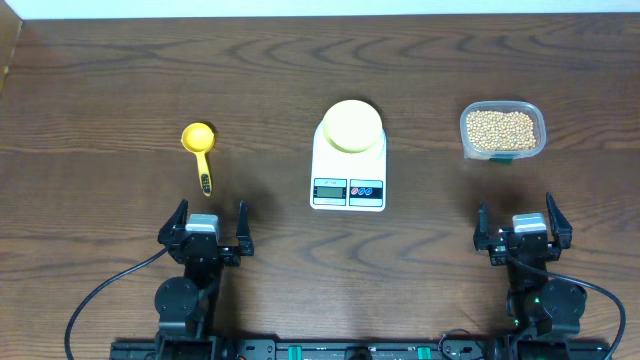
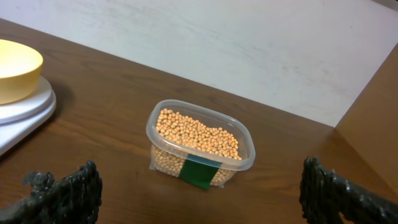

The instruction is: Scoop item into bowl and weigh 50g on scale

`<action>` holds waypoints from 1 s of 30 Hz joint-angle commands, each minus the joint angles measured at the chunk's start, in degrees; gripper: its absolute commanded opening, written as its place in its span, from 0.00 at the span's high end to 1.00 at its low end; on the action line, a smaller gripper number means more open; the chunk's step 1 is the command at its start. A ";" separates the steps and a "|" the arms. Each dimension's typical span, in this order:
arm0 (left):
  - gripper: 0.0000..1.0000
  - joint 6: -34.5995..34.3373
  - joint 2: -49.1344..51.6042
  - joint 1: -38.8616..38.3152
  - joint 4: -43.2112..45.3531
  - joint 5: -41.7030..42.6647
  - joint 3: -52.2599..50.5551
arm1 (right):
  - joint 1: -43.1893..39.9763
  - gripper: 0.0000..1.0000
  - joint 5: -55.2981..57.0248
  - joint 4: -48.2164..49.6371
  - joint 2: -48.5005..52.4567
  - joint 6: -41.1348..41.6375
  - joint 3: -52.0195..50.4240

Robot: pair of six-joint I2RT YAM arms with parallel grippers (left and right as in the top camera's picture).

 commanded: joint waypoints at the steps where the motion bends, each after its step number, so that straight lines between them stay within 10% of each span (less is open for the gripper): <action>1: 0.01 -0.52 -0.35 0.28 -1.42 -0.09 -1.31 | 0.02 0.01 0.20 -0.13 -0.28 0.42 -0.15; 30: 0.01 -0.48 -0.35 0.28 -1.44 -2.47 -1.31 | 0.02 0.01 0.17 -0.11 -0.28 0.42 -0.15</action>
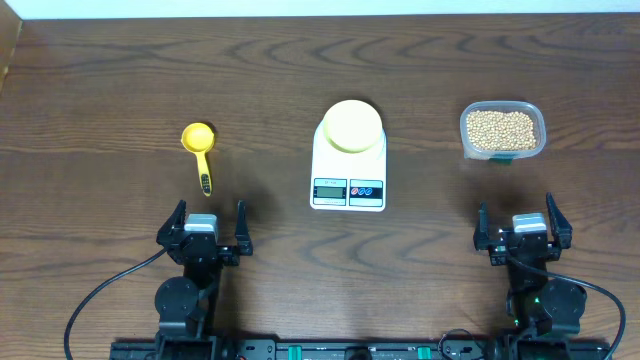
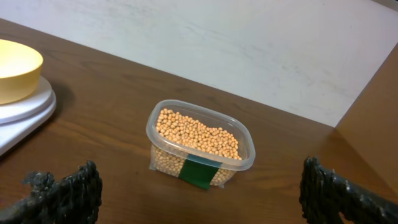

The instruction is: Scoop item into bowl and weigh 50g on scale

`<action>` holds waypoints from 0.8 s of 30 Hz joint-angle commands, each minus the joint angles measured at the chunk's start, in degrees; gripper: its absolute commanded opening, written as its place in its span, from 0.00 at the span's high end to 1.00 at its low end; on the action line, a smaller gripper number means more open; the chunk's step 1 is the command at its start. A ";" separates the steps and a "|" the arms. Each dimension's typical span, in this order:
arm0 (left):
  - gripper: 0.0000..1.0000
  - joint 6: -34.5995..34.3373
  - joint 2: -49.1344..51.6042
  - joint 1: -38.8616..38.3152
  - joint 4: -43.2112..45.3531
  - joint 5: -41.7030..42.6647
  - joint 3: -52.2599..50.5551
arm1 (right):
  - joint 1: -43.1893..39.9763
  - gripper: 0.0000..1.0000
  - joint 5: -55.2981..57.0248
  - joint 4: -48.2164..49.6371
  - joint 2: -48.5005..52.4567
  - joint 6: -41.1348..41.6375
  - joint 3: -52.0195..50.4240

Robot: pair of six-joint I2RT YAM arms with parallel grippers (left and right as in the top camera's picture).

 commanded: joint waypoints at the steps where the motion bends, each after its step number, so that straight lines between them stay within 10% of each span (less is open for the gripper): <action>1: 0.01 -0.48 -0.35 0.28 -1.42 -1.18 -1.31 | 0.02 0.01 0.20 -0.13 -0.28 0.42 -0.15; 24: 0.01 -1.79 1.62 0.28 -1.42 -0.92 4.50 | 0.02 0.01 0.20 -0.11 -0.28 0.42 -0.15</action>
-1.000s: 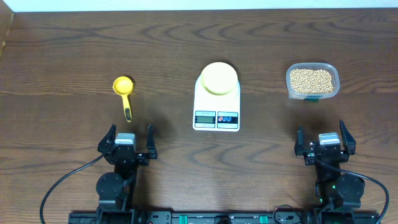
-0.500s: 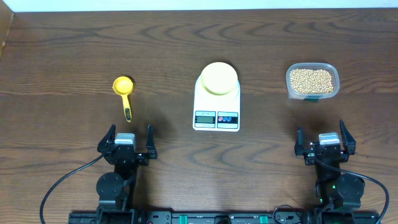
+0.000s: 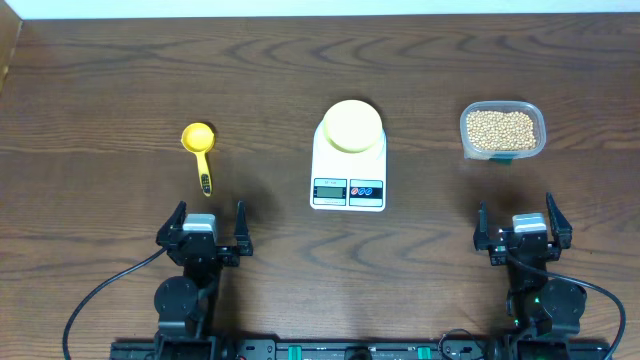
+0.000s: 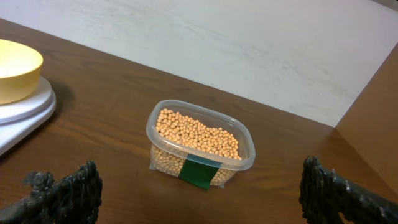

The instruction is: Scoop item into bowl and weigh 50g on scale

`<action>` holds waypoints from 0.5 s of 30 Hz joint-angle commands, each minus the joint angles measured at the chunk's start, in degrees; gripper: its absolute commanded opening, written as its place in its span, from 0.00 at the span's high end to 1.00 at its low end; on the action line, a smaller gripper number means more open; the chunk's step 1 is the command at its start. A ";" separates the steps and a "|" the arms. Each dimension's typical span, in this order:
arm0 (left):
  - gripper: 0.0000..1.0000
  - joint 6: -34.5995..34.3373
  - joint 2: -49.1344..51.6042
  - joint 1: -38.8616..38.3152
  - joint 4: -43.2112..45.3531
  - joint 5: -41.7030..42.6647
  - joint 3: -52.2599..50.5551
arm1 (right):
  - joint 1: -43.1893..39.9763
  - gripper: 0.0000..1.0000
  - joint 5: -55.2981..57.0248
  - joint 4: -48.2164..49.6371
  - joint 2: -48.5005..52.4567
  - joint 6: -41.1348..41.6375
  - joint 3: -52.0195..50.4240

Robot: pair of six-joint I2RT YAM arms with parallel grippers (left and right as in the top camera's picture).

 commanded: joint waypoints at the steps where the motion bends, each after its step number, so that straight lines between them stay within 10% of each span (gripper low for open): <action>1: 0.01 -0.48 2.25 0.28 -0.09 -0.72 4.22 | 0.02 0.01 0.20 -0.13 -0.28 0.42 -0.15; 15: 0.01 -0.55 37.00 0.28 -10.82 1.66 34.18 | 0.02 0.01 0.17 -0.13 -0.28 0.42 -0.15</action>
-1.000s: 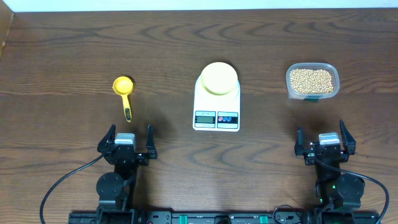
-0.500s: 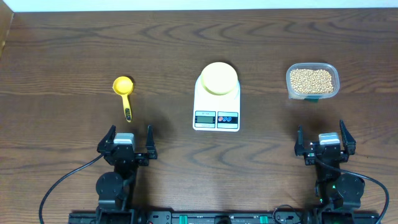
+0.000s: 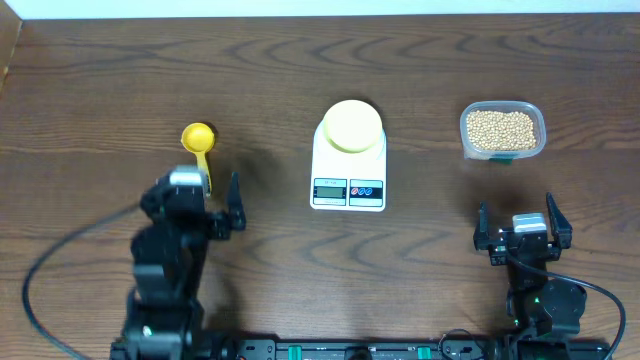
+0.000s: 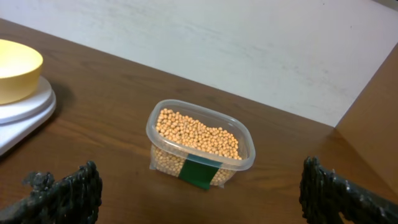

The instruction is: Scoop item into bowl and weigh 50g on scale

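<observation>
A yellow measuring scoop (image 3: 198,137) lies left of centre, its handle pointing toward me. My left gripper (image 3: 193,188) hovers over the handle end, jaws spread and nothing between them. A yellow bowl (image 3: 351,126) sits on the white scale (image 3: 348,190); it also shows in the right wrist view as the bowl (image 4: 15,68) on the scale (image 4: 25,112). A clear tub of soybeans (image 3: 502,129) stands at the right, seen again as the tub (image 4: 200,140). My right gripper (image 3: 516,210) rests open near the front edge, well short of the tub; in its wrist view the right gripper (image 4: 199,196) is spread wide.
The brown wooden table (image 3: 100,80) ends at a pale wall along the back. A raised wooden side panel (image 4: 373,124) stands to the right of the tub. Cables trail from both arm bases along the front edge.
My left arm has moved away from the front edge toward the scoop, so its gripper now sits over the handle's near end. The right arm, scale, bowl and tub are unchanged.
Through all three earlier moments both arms rested at the front edge with grippers open, and scoop, scale with bowl, and bean tub lay untouched. Now only the left arm has shifted, with its gripper at the scoop handle.
</observation>
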`<action>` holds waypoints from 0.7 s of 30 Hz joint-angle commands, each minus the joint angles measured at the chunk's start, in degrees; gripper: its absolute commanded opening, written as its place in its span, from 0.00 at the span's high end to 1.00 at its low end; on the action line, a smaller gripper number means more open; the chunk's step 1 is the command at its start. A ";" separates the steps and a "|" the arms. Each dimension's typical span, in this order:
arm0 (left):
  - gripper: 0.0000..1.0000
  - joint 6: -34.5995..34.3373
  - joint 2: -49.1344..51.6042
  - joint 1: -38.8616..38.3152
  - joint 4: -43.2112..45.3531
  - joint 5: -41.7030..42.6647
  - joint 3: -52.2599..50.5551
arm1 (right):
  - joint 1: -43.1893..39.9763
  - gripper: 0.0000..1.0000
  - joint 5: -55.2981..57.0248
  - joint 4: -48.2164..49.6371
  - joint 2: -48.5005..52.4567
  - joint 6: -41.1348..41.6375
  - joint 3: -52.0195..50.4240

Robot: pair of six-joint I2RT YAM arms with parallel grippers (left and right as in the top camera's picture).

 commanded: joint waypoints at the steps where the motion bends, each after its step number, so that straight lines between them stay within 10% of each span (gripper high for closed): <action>1: 0.01 -0.52 9.84 0.28 -6.60 1.11 11.54 | 0.02 0.01 0.17 -0.09 -0.28 0.42 -0.13; 14: 0.01 -0.46 51.58 2.58 -37.64 1.64 55.65 | 0.02 0.01 0.17 -0.09 -0.28 0.42 -0.13; 21: 0.01 0.00 63.32 9.31 -40.87 5.81 61.70 | 0.02 0.01 0.17 -0.09 -0.28 0.42 -0.13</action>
